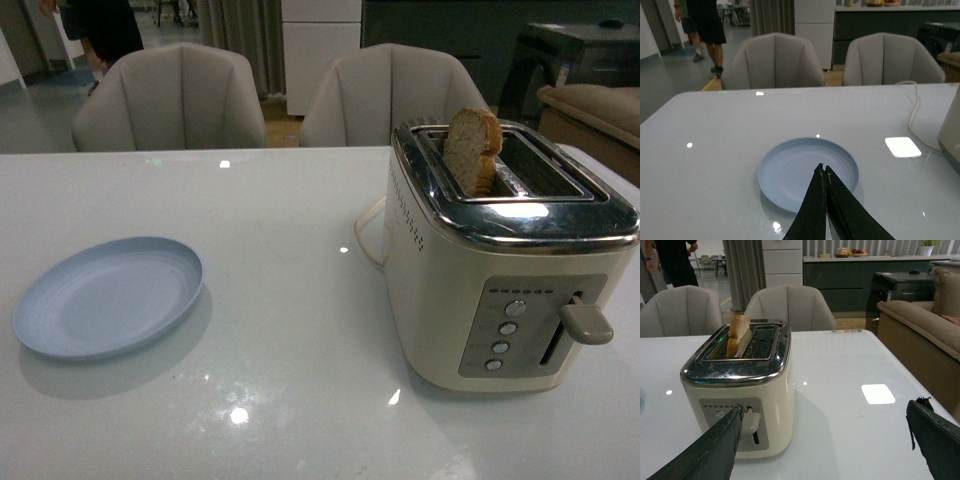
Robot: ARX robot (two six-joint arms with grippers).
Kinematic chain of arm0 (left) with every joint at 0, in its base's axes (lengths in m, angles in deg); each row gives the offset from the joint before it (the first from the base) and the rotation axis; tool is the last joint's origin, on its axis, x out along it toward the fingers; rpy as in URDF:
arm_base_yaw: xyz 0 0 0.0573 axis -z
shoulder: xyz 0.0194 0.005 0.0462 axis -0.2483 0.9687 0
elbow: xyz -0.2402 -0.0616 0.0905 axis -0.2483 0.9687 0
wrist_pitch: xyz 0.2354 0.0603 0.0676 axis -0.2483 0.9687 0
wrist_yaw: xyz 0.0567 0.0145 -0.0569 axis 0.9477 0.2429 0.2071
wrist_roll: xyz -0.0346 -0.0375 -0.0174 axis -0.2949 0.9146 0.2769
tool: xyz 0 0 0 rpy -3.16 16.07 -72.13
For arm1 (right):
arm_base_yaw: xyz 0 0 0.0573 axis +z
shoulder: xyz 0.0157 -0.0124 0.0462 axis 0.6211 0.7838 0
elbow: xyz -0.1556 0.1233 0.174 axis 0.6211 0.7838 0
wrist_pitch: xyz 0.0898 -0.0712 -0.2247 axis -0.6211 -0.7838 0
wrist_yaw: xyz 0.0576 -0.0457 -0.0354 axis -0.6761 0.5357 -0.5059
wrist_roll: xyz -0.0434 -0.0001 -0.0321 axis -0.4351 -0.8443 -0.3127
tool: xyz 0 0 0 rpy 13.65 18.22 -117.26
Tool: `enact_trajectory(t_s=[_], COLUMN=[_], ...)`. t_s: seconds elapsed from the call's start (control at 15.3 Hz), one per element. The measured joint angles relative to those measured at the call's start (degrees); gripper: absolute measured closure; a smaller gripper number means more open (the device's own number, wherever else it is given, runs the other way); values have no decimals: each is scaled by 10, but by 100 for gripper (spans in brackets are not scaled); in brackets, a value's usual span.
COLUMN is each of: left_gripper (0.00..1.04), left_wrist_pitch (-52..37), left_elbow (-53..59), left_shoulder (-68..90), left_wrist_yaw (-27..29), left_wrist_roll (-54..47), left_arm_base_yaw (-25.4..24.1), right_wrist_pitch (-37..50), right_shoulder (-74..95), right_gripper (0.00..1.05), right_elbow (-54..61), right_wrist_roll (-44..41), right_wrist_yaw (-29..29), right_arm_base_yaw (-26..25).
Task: Left arm holds plate, right arm toasts bread
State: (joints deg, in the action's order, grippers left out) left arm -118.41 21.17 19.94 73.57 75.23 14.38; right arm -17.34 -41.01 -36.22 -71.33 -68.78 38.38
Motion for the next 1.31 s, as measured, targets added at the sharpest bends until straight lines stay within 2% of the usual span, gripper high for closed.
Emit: enact_trajectory(t_s=[0.52,0.65,0.91,1.04,1.17,1.31], left_gripper=[103,103,103,103,103,103], left_wrist_pitch=[59,104,267,293,392,391], left_elbow=[0,0,0,0,0,0], left_shoulder=[-67,-112,-283,-306,-391,-395], left_wrist_yaw=[0,0,0,0,0,0], left_wrist_roll=[0,0,0,0,0,0], left_arm_base_yaw=[0,0,0,0,0,0], right_wrist_pitch=[0,0,0,0,0,0], right_shoulder=[0,0,0,0,0,0], right_gripper=[6,6,6,6,6,6], right_elbow=[0,0,0,0,0,0], right_wrist_roll=[0,0,0,0,0,0], right_wrist_yaw=[0,0,0,0,0,0], right_arm_base_yaw=[0,0,0,0,0,0])
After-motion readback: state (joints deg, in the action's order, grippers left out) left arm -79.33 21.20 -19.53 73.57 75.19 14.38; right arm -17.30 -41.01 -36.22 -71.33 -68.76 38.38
